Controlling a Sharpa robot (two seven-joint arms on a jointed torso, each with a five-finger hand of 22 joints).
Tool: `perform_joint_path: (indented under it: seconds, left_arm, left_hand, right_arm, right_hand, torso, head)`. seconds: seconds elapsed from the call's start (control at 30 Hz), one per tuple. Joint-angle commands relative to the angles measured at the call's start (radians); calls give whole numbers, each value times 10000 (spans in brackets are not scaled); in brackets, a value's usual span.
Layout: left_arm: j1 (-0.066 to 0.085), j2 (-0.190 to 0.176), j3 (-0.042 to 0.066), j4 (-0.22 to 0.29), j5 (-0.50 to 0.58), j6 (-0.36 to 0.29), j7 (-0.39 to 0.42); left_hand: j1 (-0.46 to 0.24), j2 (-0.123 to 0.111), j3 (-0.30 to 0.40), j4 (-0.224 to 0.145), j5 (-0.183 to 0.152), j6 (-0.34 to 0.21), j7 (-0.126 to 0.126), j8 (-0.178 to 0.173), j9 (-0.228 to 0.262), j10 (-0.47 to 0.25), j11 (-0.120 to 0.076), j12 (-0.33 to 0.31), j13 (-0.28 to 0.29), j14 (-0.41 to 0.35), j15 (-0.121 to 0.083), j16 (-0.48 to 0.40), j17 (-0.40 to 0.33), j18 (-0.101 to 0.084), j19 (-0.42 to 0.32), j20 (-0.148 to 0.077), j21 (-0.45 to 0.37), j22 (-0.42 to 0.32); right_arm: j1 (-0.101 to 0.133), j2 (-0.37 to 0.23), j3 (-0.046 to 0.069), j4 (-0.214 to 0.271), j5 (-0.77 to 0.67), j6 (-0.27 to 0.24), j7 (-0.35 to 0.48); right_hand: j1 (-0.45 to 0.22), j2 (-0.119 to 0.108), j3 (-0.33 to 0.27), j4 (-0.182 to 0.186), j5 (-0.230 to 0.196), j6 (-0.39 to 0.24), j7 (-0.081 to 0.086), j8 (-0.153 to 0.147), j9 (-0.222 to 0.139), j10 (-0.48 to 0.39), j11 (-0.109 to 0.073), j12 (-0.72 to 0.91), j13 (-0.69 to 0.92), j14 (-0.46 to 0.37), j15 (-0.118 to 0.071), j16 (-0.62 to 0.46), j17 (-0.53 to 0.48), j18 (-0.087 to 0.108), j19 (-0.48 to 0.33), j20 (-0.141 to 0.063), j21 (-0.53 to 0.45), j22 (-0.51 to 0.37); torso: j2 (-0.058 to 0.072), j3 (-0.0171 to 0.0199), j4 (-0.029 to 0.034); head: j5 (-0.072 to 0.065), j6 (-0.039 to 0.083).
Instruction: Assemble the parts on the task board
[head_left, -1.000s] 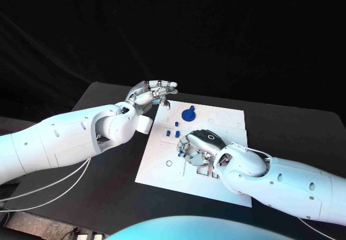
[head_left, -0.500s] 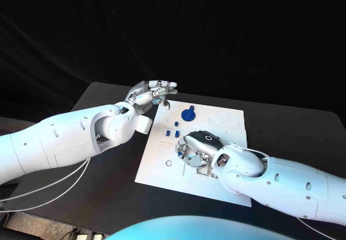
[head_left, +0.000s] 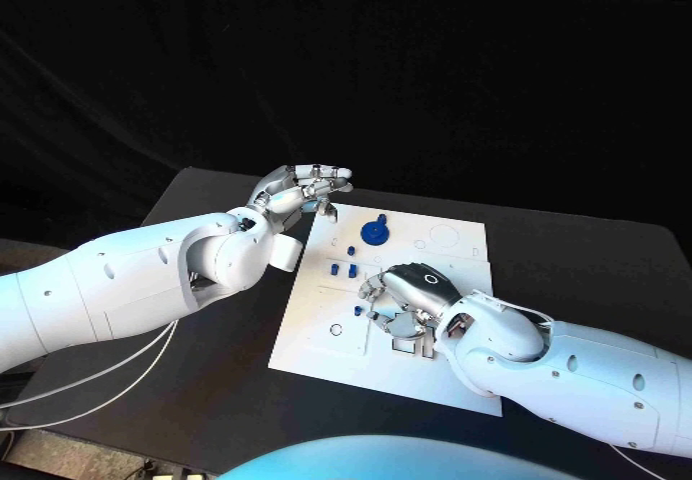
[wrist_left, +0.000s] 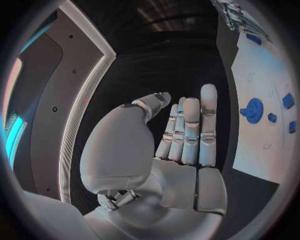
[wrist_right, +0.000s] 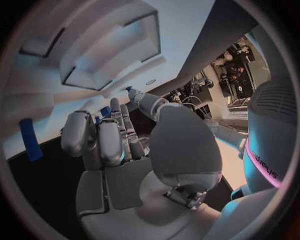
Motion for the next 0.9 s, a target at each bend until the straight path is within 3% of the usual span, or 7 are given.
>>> perform_joint_path:
  seconds: [0.03,0.23,0.37,0.53,0.77,0.9]
  left_arm:
    - [5,1,6,19,-110,157,-14]
    - [5,-22,6,16,-127,164,-31]
    - [4,-33,5,16,-130,183,-40]
    - [4,-39,4,9,-132,205,-45]
    - [4,-43,3,-4,-143,202,-49]
    - [3,-24,-14,-31,-154,209,-53]
  left_hand:
    - [18,85,-59,-8,-34,-50,19,-38,-11,-54,-21,35,11,-68,33,-3,-16,146,51,31,-38,-14]
    - [18,85,-59,-8,-34,-50,19,-38,-11,-54,-21,35,11,-68,33,-3,-16,146,51,31,-38,-14]
    - [21,86,-62,-10,-35,-51,19,-39,-12,-67,-18,35,10,-70,34,-3,-20,146,53,31,-42,-16]
    - [21,86,-62,-10,-35,-51,19,-39,-12,-67,-18,35,10,-70,34,-3,-20,146,53,31,-42,-16]
    - [21,86,-62,-10,-35,-51,19,-39,-12,-67,-18,35,10,-70,34,-3,-20,146,53,31,-42,-16]
    - [23,88,-67,-11,-36,-48,20,-39,-14,-80,-16,37,10,-72,35,-2,-25,146,55,32,-47,-20]
  right_arm:
    - [169,-312,63,327,181,-516,5]
    - [691,-1113,154,866,588,-181,-77]
    - [1118,-1593,187,894,855,648,-214]
    - [1415,-1918,199,597,844,1666,-252]
    - [1502,-2023,185,269,586,2456,20]
    - [1510,-2053,165,220,614,2819,130]
  right_hand:
    - [-55,-133,-115,24,34,-114,20,-66,-26,-177,26,74,-8,-35,90,-95,-144,125,-129,26,-162,-124]
    - [-57,-136,-165,46,69,-64,-11,-46,-19,-170,10,136,-7,-18,87,-61,-101,117,-96,40,-128,-84]
    - [-65,-163,-220,59,84,-104,-102,-72,-31,-205,-32,156,-18,-3,61,-41,-93,130,-110,35,-164,-108]
    - [-147,-291,-569,140,206,-294,-226,-175,-69,-400,-114,181,-74,-33,-6,-102,-245,196,-280,-19,-456,-329]
    - [-68,-295,-1167,237,271,-419,-181,-246,-93,-683,-71,236,-164,-134,23,-270,-568,268,-495,-7,-879,-636]
    - [-27,-263,-1294,258,321,-417,-230,-243,-91,-720,-104,269,-176,-144,4,-277,-591,280,-514,-14,-936,-672]
  torso:
    - [-4,-10,-9]
    - [-1,-4,-25]
    - [-9,-9,-18]
    - [-6,-10,-10]
    - [18,22,2]
    - [14,1,10]
  head:
    - [-65,54]
    - [-189,111]
    - [-340,164]
    - [-443,216]
    - [-470,240]
    - [-470,233]
